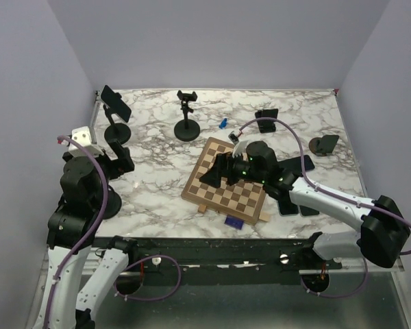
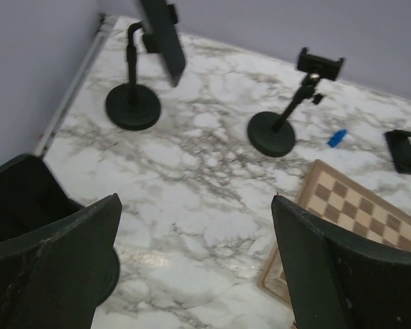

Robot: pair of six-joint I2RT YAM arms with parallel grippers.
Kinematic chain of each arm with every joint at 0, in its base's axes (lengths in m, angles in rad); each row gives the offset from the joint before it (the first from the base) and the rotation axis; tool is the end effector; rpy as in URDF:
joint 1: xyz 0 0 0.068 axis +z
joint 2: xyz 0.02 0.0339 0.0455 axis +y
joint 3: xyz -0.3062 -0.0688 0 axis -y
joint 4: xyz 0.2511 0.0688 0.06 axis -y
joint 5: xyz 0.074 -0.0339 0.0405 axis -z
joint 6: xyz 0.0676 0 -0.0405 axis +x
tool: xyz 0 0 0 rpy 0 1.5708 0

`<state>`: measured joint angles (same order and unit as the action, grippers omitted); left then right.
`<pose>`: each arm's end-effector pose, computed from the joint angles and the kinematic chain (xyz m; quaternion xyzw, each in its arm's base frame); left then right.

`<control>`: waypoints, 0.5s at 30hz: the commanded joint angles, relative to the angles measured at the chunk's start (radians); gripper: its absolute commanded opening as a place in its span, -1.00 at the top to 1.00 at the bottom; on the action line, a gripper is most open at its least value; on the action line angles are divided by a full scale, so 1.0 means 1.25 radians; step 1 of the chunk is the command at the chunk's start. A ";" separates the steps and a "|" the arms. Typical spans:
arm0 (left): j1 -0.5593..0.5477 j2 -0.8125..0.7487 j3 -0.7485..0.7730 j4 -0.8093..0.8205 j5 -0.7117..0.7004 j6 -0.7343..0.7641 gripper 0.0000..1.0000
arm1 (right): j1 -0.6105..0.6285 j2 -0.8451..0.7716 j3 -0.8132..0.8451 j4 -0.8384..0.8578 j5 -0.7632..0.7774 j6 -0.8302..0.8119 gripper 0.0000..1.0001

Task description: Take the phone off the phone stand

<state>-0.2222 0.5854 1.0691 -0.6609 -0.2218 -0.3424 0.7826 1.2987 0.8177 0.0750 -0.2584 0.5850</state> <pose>0.0978 -0.0069 0.4279 -0.1167 0.7565 -0.0962 0.6362 0.2120 0.2351 0.2904 -0.1522 0.8172 0.4280 0.3548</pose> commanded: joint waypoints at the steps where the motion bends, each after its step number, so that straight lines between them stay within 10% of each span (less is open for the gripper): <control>1: 0.008 0.041 -0.010 -0.209 -0.295 -0.032 -0.97 | 0.040 0.022 0.029 0.051 -0.035 0.023 -1.00; 15: 0.094 0.177 0.094 -0.412 -0.482 -0.188 -0.97 | 0.046 -0.016 -0.012 0.045 0.006 -0.036 -1.00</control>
<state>-0.1307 0.7876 1.1618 -1.0821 -0.6918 -0.5133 0.8368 1.3056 0.8284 0.1150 -0.2775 0.5819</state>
